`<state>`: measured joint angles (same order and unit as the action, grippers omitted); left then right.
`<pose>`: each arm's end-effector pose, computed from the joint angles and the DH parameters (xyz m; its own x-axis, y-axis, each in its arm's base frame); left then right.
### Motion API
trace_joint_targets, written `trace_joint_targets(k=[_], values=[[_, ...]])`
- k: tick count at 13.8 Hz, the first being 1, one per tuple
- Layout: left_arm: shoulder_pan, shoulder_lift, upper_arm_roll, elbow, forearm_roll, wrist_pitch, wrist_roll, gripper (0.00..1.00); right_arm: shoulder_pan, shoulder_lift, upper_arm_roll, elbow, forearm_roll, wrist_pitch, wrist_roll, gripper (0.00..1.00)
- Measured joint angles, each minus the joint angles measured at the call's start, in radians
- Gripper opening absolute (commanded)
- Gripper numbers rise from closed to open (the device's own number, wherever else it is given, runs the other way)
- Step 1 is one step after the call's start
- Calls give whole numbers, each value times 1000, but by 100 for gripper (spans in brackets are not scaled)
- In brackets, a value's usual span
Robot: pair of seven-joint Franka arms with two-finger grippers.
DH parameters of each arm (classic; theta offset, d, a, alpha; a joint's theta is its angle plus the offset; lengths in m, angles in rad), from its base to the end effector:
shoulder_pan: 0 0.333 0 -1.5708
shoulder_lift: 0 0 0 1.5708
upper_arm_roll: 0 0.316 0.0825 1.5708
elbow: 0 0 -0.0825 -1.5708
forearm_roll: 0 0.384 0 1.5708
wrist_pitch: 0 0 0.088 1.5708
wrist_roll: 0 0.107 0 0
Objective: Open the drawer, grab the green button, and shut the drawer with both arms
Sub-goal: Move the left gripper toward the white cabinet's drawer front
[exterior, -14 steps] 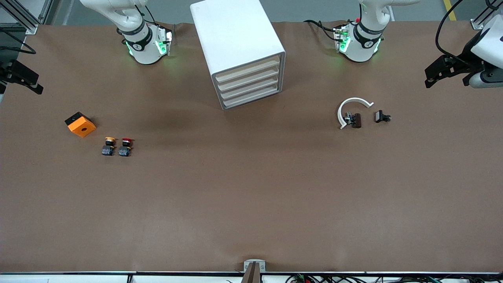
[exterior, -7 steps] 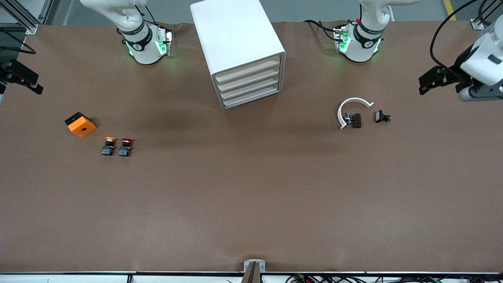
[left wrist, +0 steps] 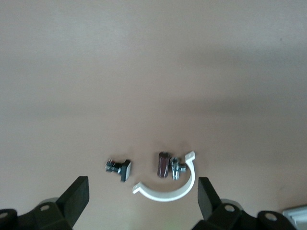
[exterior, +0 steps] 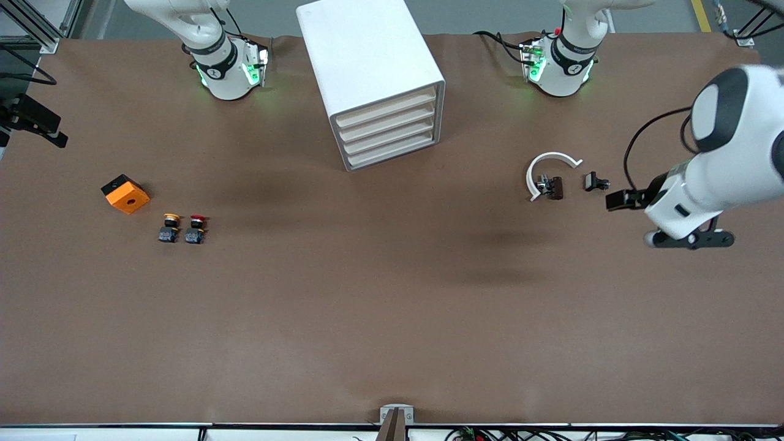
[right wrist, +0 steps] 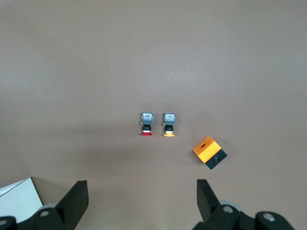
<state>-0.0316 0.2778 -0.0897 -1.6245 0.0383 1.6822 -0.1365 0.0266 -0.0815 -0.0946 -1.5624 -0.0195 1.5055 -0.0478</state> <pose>0.6148 -0.0663 0.4443 0.9769 0.0117 -0.2136 0.0030 -0.9991 -0.0411 0.5208 -0.0401 0.6663 0.9995 -0.0213 0.0236 -0.0216 -0.9997 0.0129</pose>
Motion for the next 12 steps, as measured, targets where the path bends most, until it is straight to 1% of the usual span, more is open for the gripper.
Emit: trace_joint_targets(k=[2, 6, 9, 12], values=[[-26, 60, -3, 2, -5, 42, -99, 100, 0, 2, 0, 0, 0, 0, 0, 100], [-107, 149, -7, 6, -46, 128, -369, 100, 0, 5, 1, 1, 0, 0, 0, 100], [-146, 229, -7, 10, -109, 190, -560, 100, 0, 6, 1, 1, 0, 0, 0, 100], [-172, 299, -8, 14, -221, 212, -736, 100, 0, 6, 1, 1, 0, 0, 0, 100]])
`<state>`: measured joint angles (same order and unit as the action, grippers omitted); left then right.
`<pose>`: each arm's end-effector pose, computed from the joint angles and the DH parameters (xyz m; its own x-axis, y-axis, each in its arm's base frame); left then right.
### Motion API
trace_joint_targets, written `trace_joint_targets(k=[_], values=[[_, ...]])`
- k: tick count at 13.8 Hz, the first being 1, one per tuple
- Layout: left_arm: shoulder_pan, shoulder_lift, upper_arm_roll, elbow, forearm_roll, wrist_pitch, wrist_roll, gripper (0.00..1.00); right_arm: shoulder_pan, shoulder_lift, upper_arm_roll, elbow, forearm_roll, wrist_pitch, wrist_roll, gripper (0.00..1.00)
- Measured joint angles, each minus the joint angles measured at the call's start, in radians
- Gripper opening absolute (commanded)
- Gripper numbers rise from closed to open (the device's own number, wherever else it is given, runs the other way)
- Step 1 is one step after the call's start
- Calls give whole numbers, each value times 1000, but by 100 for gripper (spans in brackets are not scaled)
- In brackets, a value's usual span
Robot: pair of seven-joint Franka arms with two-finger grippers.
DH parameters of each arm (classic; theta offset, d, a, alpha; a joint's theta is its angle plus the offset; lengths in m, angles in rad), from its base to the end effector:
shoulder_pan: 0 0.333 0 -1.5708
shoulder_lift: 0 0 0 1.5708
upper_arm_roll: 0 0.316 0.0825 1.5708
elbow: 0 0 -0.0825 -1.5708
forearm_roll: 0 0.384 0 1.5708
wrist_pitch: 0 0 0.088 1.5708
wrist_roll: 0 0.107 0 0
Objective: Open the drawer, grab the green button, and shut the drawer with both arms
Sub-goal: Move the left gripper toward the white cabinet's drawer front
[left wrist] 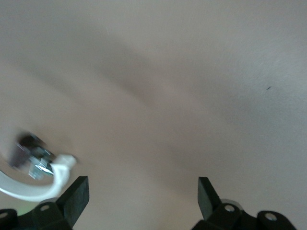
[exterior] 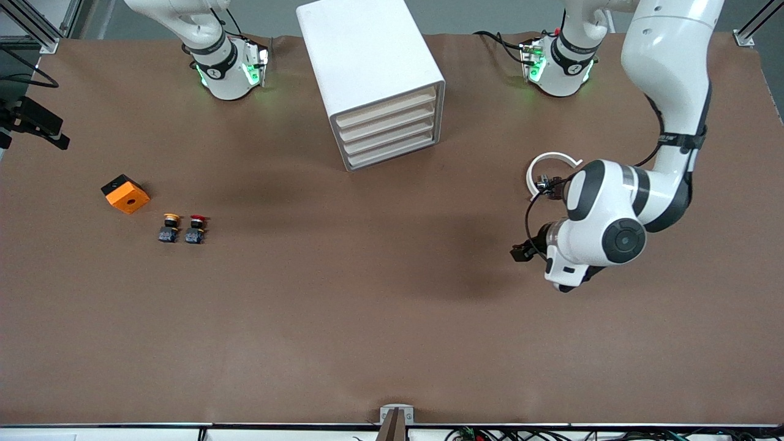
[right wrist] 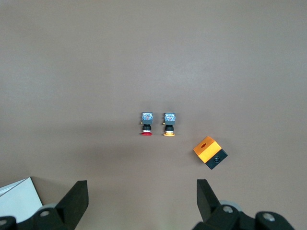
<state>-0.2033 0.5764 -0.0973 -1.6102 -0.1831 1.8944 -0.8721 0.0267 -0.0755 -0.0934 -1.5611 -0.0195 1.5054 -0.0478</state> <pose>0.6257 -0.2005 0.2739 0.7299 0.5918 -0.3421 0.5996 -0.7946 -0.0952 0.5228 -0.0393 0.6638 0.9996 -0.0200 0.0189 -0.0203 -0.9997 0.0133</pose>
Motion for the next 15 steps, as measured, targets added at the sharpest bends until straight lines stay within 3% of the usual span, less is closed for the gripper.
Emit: trace_joint_targets(k=[4, 10, 15], values=[[-45, 78, -1, 4, -80, 6, -255, 100, 0, 0, 0, 1, 0, 0, 0, 100], [-133, 130, -2, 29, -219, 26, -833, 100, 1, 0, 3, 1, 1, -1, 0, 100], [-186, 157, -3, 25, -326, -41, -954, 100, 36, 11, 8, 1, 2, -4, 0, 100]])
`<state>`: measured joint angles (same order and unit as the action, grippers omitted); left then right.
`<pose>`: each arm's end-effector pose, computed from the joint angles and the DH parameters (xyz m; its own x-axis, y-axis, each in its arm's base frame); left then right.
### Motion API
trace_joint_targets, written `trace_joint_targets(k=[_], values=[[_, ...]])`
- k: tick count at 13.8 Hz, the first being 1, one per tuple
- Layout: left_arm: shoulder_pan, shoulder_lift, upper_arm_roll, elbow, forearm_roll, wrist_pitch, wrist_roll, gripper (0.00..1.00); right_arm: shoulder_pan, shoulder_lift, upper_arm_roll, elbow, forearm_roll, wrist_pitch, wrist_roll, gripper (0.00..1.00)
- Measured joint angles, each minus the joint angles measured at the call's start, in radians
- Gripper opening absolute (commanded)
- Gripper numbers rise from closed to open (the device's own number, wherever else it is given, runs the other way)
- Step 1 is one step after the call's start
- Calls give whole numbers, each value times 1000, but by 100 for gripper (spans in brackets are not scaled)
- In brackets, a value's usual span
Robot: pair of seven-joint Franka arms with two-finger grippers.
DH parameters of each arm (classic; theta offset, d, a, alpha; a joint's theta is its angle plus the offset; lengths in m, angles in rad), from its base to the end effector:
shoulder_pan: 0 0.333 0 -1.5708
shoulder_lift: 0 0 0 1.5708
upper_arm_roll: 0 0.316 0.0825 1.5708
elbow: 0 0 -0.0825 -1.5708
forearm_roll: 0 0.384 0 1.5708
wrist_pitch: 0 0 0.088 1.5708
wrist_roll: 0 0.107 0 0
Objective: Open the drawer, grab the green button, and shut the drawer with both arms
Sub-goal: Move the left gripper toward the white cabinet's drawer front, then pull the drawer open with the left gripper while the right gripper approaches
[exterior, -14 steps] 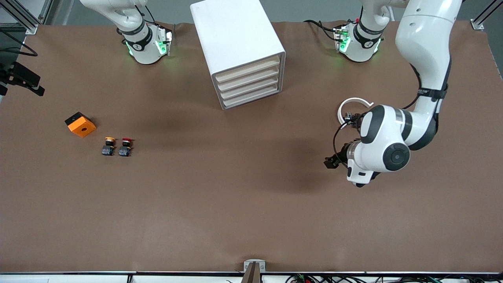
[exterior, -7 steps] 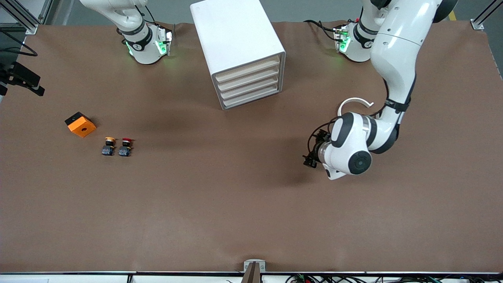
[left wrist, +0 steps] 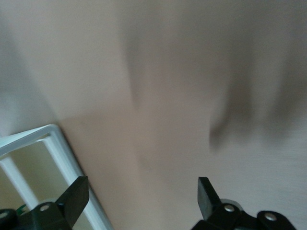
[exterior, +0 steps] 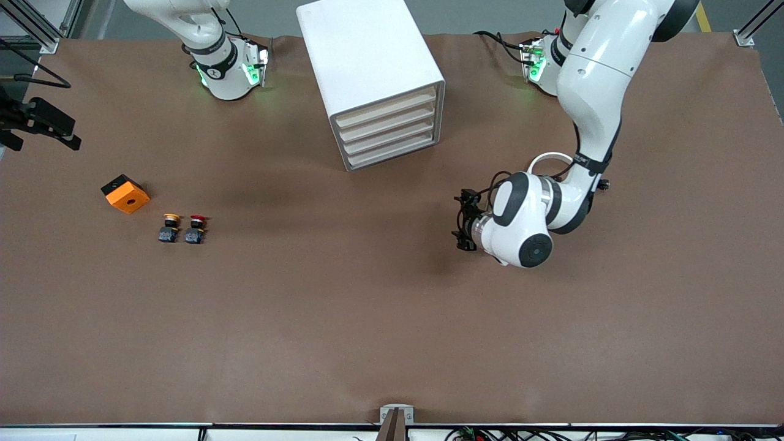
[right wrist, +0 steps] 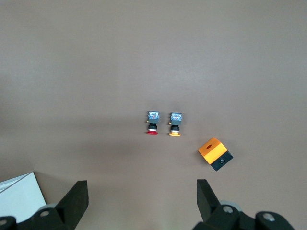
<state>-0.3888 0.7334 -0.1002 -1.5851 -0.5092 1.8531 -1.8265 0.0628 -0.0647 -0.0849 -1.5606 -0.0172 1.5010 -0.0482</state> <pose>0.5585 -0.3326 0.1886 -0.1285 0.9511 -0.2809 0.8195 -0.0576 -0.5701 0.5271 -0.0153 0.6580 0.9997 0.0250 0.0043 0.0250 -0.9996 0.0119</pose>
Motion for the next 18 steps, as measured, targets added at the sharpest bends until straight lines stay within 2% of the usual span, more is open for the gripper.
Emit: trace_joint_targets(k=[6, 7, 8, 11, 15, 16, 18], values=[[-14, 26, -21, 0, -174, -136, -30, 100, 54, 41, 2, 0, 1, 3, 0, 100], [-19, 29, -26, 0, -199, -161, -40, 98, 63, 50, 2, 0, 1, 4, 0, 100], [-28, 34, -27, -1, -227, -182, -53, 90, 69, 59, 2, 0, 1, 6, 0, 100], [-58, 59, -29, -1, -312, -246, -84, 87, 74, 81, 2, 0, 4, 8, 0, 100], [-98, 103, -29, -2, -399, -262, -169, 87, 93, 113, 3, 0, 10, 9, 0, 100], [-105, 114, -29, -1, -425, -262, -195, 82, 103, 118, 3, 0, 11, 8, 0, 100], [-112, 129, -30, -1, -451, -262, -243, 77, 129, 123, 4, 0, 12, 6, 0, 100]])
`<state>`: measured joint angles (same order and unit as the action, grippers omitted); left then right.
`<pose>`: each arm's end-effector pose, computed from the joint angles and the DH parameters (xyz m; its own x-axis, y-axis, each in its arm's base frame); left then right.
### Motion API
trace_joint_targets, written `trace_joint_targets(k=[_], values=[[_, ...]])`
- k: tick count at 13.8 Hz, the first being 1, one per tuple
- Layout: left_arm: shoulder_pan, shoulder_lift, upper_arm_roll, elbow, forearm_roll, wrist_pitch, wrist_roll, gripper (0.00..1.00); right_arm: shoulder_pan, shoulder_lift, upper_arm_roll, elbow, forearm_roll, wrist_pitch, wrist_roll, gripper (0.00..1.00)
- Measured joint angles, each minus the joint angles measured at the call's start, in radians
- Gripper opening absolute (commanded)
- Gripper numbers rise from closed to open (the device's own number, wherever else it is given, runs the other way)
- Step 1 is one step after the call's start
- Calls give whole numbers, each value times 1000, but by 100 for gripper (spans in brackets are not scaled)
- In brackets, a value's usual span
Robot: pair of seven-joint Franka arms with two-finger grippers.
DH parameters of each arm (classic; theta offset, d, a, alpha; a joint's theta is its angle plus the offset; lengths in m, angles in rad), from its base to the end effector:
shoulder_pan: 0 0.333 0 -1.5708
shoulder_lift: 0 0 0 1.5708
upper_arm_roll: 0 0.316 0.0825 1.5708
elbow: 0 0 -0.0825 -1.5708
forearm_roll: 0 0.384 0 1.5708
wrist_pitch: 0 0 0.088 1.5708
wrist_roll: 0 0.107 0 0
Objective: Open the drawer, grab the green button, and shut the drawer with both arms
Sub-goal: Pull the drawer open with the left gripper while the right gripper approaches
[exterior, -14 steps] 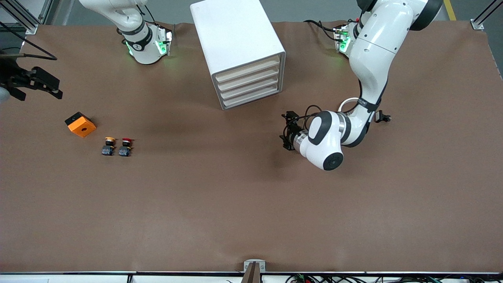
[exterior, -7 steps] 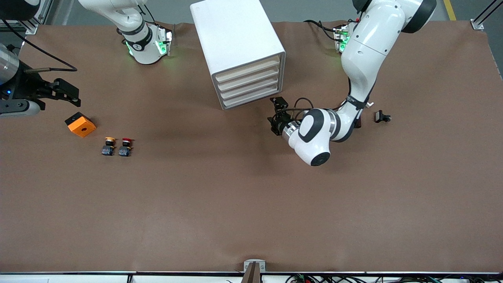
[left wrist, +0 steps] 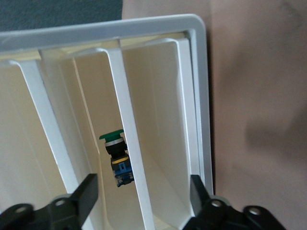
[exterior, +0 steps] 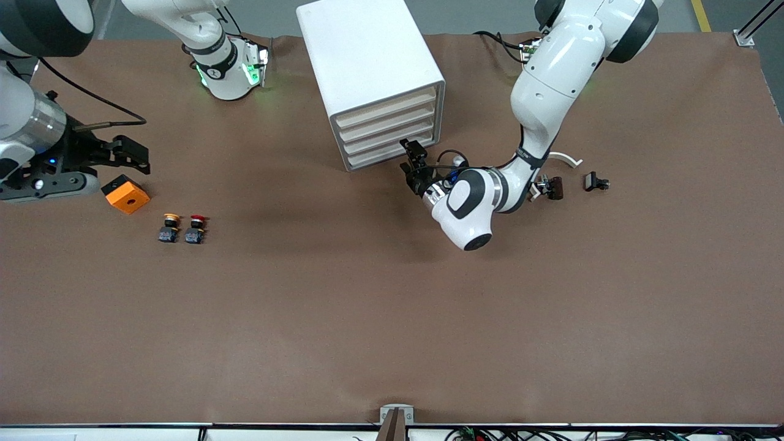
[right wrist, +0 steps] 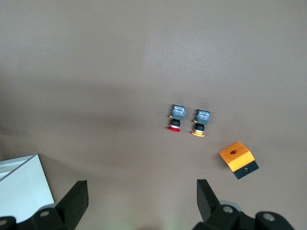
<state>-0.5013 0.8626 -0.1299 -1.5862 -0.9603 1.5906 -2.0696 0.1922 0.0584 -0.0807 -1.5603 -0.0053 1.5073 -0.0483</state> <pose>0.4532 -0.4281 0.1373 -0.4514 0.8801 -0.1469 0.3343 0.0142 -0.9424 0.5602 0.0634 0.5917 0.9812 0.1577 -0.1113 0.1592 -0.9872 0.0046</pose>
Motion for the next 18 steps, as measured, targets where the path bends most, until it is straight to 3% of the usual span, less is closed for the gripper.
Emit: trace_joint_targets(k=[1, 5, 12, 16, 18], values=[[-5, 4, 0, 0, -3, -1, -23, 70, 13, 2, 0, 0, 0, -1, 0, 100], [-34, 8, -2, 0, -4, -4, -101, 68, 56, 14, 2, 0, 8, -21, 37, 100], [-91, 14, -7, 0, -25, -4, -171, 29, 158, 39, 4, -1, 194, -53, 414, 100], [-90, 25, -7, 0, -25, -4, -175, 5, 237, 53, 5, -1, 213, -48, 592, 100], [-86, 31, -7, 2, -30, -8, -175, 0, 280, 63, 5, -1, 215, -30, 662, 100]])
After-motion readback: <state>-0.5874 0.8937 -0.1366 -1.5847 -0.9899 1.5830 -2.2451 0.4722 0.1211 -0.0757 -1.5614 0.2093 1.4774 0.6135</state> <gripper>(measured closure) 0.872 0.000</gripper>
